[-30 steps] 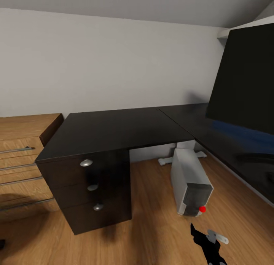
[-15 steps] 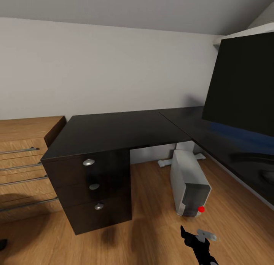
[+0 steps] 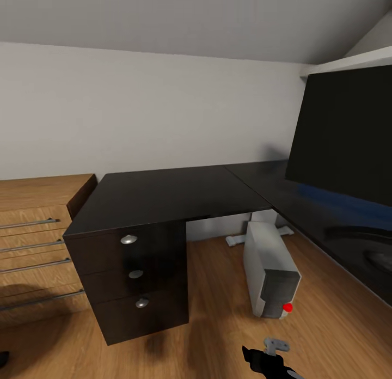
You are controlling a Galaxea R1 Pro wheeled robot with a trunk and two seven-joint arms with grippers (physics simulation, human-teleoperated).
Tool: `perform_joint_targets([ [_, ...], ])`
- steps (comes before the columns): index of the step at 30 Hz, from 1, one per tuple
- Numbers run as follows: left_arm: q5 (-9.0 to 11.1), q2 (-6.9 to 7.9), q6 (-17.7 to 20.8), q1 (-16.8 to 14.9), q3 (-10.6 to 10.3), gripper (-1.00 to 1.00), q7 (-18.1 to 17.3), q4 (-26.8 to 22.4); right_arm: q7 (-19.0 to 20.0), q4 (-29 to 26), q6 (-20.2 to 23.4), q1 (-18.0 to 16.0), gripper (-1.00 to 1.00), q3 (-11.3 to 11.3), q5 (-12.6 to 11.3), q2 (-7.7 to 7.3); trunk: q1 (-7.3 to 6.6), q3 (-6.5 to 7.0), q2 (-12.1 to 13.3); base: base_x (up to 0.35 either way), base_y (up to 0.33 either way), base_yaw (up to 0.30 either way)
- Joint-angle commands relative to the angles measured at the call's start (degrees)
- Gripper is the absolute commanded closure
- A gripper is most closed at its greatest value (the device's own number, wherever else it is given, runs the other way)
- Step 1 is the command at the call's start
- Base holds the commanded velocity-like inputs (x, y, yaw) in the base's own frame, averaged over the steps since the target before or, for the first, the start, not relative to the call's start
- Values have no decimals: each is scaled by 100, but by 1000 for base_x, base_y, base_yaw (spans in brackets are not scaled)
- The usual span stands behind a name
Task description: In the bedroom, organize the workspace by keeping the computer under the desk, ensuring the monitor is on the desk, placing the keyboard on the desk next to the monitor, placing the mouse on the desk next to the keyboard, moving the folder from the swivel chair onto the desk next to the mouse, stacking the notebook on top of the folder with the pen on top of the notebook, and positioning the swivel chair next to the desk.
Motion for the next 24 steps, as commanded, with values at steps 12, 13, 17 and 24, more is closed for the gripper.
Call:
perform_joint_targets([
  [12,56,6,473,1,-24,-100,61,26,161,39,-108,-2,-100,-39,77,163,-265,212,481,0,0,0],
  [13,56,7,477,1,-24,-100,59,24,159,43,-146,-2,-100,-39,77,163,-287,230,521,0,0,0],
  [17,58,12,490,0,-24,-100,52,23,162,67,-404,-2,-100,-35,85,175,-375,301,681,0,0,0],
  [24,60,5,476,-3,-16,-100,82,20,126,138,-712,-2,-100,-29,115,247,-529,427,962,0,0,57],
])
